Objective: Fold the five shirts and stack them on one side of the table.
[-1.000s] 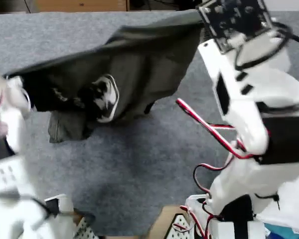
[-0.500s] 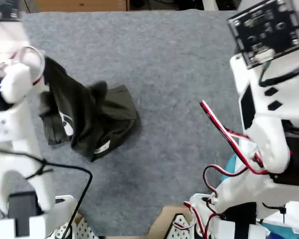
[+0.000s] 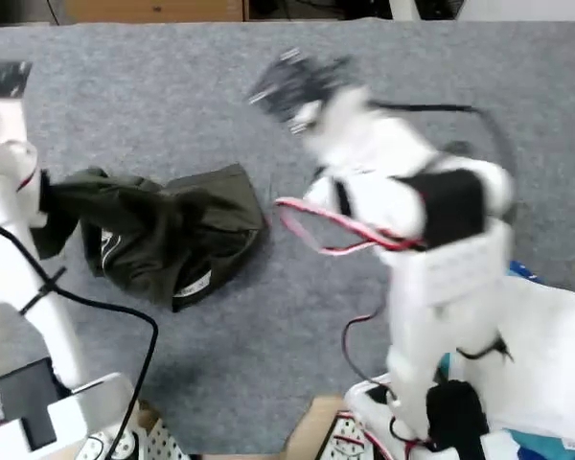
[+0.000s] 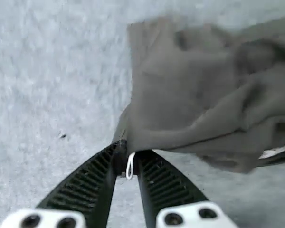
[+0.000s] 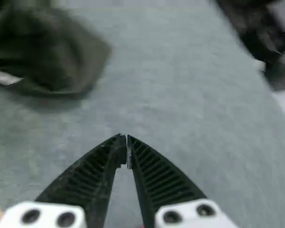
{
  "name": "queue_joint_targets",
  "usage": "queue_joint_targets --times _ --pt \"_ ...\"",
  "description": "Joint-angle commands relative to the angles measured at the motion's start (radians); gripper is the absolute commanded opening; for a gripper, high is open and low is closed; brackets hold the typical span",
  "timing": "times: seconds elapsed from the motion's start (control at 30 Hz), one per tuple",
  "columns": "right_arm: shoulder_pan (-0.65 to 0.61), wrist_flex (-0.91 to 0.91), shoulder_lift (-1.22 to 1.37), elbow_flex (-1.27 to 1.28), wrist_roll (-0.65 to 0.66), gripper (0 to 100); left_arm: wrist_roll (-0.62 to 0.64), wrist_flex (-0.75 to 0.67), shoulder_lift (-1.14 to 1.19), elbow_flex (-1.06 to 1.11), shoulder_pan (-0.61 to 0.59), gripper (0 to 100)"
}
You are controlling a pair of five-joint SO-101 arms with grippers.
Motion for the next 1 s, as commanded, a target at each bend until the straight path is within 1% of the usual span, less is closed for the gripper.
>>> queue_joint_targets --times 0.0,0.17,0.27,0.37,0.47,0.53,0.67,0.77,0.87,0.9,0.97 --pt "-0.139 -0.083 0.002 0.122 0.003 0.9 -0.087 -0.163 -0.088 0.215 -0.114 2" --pt "-0.217 -0.155 0.111 0.186 0.003 0.9 -0.203 -0.382 -0.243 0.532 -0.261 2" --pt "-0.248 -0.201 0.199 0.185 0.011 1.6 -0.272 -0.456 -0.325 0.689 -0.334 2" --pt "-0.286 -0.270 0.309 0.185 0.012 10.1 -0.319 -0.512 -0.377 0.825 -0.376 2" --pt "-0.326 -0.330 0.449 0.179 0.014 19.3 -0.321 -0.569 -0.403 0.939 -0.396 2" --pt "-0.338 -0.358 0.553 0.151 0.014 21.7 -0.318 -0.605 -0.407 0.996 -0.405 2" --pt "-0.332 -0.368 0.766 0.036 0.014 21.7 -0.301 -0.672 -0.403 1.080 -0.428 2" --pt "-0.308 -0.351 0.924 -0.070 0.038 21.7 -0.232 -0.763 -0.401 1.140 -0.443 2" --pt "-0.277 -0.319 1.069 -0.179 0.049 21.5 -0.189 -0.848 -0.401 1.201 -0.450 2" --pt "-0.268 -0.305 1.112 -0.217 0.049 20.5 -0.180 -0.868 -0.401 1.227 -0.451 2" --pt "-0.248 -0.273 1.190 -0.294 0.049 14.8 -0.175 -0.901 -0.409 1.275 -0.454 2"
